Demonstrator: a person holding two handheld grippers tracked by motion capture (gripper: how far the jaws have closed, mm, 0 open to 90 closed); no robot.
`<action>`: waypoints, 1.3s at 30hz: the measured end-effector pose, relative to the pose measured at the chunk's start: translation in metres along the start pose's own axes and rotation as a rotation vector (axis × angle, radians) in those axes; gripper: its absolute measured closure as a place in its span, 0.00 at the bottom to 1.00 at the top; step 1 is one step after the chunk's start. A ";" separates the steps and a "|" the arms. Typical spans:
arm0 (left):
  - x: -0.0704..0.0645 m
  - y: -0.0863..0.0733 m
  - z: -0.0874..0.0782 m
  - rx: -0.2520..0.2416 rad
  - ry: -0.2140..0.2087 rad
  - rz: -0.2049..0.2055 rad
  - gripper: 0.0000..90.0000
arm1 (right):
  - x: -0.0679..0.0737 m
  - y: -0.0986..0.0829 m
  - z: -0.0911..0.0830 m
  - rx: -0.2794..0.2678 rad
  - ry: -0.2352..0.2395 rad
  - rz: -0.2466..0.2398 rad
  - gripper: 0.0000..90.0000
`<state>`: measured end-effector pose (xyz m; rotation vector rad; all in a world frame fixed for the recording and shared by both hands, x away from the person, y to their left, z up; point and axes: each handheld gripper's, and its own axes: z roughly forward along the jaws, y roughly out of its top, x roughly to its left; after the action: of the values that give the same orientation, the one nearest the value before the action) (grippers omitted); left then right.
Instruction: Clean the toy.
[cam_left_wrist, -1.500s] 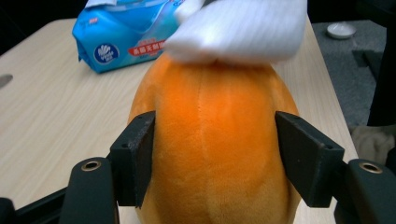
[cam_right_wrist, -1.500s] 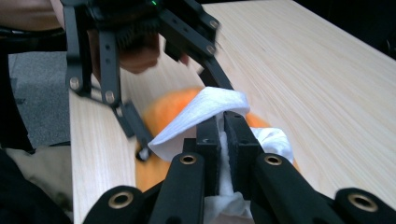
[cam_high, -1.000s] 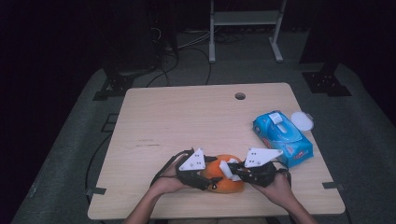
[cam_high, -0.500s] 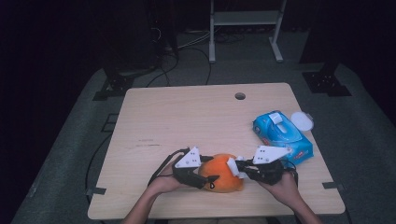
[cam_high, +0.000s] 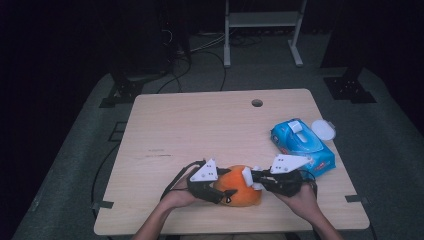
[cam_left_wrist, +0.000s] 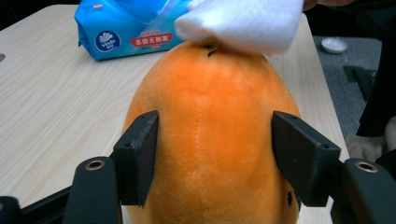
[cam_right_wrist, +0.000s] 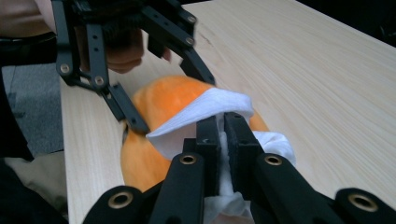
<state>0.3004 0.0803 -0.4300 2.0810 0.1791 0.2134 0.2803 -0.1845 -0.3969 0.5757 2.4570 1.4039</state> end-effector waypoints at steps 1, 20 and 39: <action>0.000 0.000 -0.001 0.004 0.001 0.001 0.39 | 0.002 0.002 0.002 0.004 0.002 -0.011 0.94; 0.017 -0.012 -0.008 0.008 0.025 -0.110 0.38 | -0.004 -0.008 -0.004 -0.006 -0.004 0.030 0.94; 0.003 -0.001 -0.001 0.000 0.020 -0.038 0.39 | -0.011 -0.008 -0.008 -0.008 -0.042 0.043 0.94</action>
<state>0.3033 0.0825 -0.4299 2.0745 0.2304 0.2116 0.2855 -0.1993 -0.3992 0.6528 2.4192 1.4024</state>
